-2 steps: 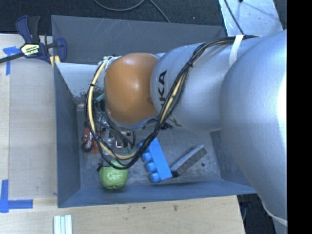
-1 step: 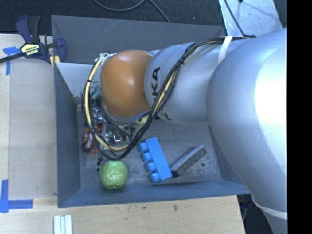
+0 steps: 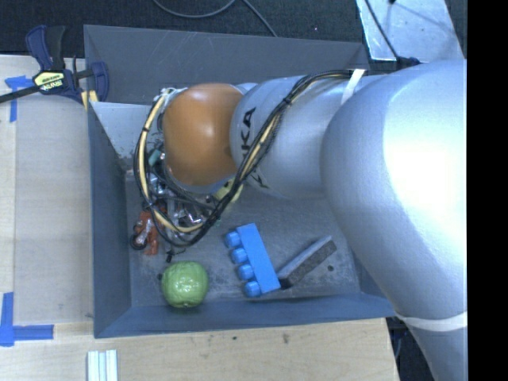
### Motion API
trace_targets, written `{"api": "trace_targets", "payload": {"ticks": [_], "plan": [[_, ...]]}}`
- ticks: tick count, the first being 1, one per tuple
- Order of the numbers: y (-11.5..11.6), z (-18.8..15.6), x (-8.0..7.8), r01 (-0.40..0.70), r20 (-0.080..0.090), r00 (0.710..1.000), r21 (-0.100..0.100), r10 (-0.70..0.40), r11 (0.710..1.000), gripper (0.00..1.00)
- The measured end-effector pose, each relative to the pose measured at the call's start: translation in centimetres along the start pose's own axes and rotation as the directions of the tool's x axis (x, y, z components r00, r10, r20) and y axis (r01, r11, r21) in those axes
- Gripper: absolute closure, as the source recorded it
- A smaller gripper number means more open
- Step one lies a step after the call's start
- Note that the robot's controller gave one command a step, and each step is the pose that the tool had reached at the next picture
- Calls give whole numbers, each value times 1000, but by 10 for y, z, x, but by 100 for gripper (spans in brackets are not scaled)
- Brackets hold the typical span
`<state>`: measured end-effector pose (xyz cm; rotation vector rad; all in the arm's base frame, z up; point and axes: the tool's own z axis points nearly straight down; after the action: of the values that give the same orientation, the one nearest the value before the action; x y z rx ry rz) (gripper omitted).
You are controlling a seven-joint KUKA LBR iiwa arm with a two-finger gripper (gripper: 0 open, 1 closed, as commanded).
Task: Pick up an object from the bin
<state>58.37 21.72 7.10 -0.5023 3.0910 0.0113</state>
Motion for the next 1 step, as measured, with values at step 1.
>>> {"api": "trace_targets", "payload": {"ticks": [1], "plan": [[6,0,-6,83,4,997,4,-83,997,0]]}}
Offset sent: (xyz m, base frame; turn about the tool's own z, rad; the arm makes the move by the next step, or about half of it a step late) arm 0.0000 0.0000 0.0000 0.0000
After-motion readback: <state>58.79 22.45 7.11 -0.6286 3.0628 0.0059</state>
